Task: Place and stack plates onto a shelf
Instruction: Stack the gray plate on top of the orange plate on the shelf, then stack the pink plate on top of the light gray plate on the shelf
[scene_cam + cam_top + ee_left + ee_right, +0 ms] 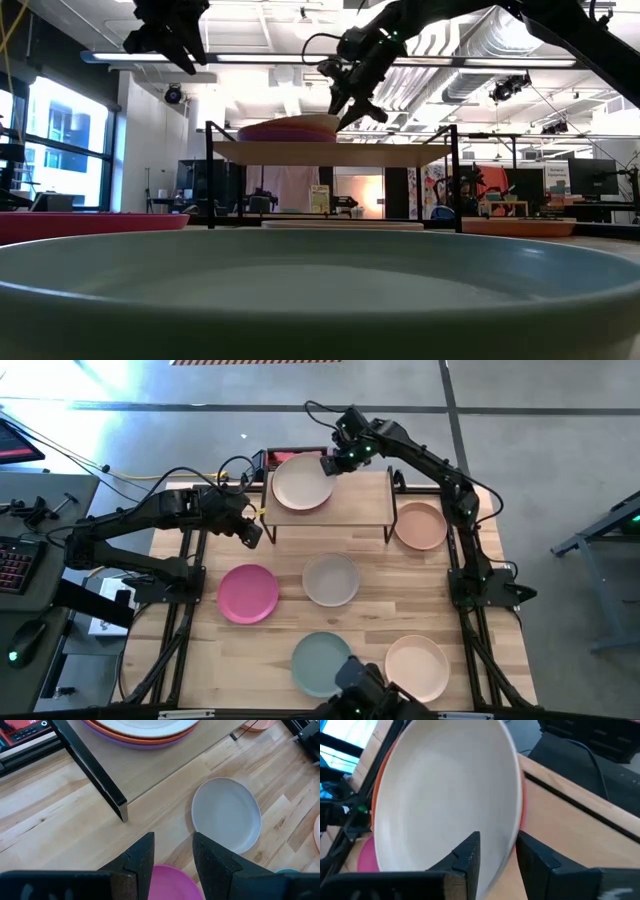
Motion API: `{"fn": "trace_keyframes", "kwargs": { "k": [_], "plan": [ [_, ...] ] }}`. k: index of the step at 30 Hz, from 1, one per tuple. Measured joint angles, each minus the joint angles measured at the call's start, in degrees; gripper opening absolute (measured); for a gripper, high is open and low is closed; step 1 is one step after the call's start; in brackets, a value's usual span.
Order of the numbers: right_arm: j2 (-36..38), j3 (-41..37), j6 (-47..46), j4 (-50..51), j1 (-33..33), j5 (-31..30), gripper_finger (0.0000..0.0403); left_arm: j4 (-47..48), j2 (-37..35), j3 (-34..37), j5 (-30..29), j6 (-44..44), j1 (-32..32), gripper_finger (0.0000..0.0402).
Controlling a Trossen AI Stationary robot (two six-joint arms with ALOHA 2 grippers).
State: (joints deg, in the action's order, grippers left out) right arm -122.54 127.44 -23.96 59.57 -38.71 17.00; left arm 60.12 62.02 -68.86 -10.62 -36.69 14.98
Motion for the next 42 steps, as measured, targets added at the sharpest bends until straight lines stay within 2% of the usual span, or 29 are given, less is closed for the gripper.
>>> {"fn": "trace_keyframes", "kwargs": {
  "k": [18, 25, 27, 32, 36, 42],
  "plan": [
    [0.7, 0.0, 3.5, 2.8, -0.4, 0.3, 0.0103, 0.0, 0.1, 0.0, -0.3, -2.1, 0.0, 0.0124],
    [1.1, 0.0, 9.0, 11.7, 0.5, 9.9, 0.0103, 0.4, 0.1, 2.7, 5.8, -2.6, -0.5, 0.0124],
    [1.1, 0.0, 11.8, 15.7, 1.5, 11.9, 0.0103, 0.5, 0.1, 4.8, 7.1, -4.1, -1.1, 0.0124],
    [1.1, 0.0, 16.9, 22.4, 5.0, 12.1, 0.0103, 0.1, 0.1, 9.9, 9.1, -9.2, -4.3, 0.0124],
    [1.1, 0.0, 17.6, 25.5, 8.6, 12.1, 0.0103, 0.2, 0.1, 12.3, 9.1, -12.5, -7.6, 0.0124],
    [1.1, 0.0, 15.8, 25.8, 15.1, 12.0, 0.0103, 0.0, 0.1, 13.1, 9.1, -12.8, -12.7, 0.0124]
  ]
}}
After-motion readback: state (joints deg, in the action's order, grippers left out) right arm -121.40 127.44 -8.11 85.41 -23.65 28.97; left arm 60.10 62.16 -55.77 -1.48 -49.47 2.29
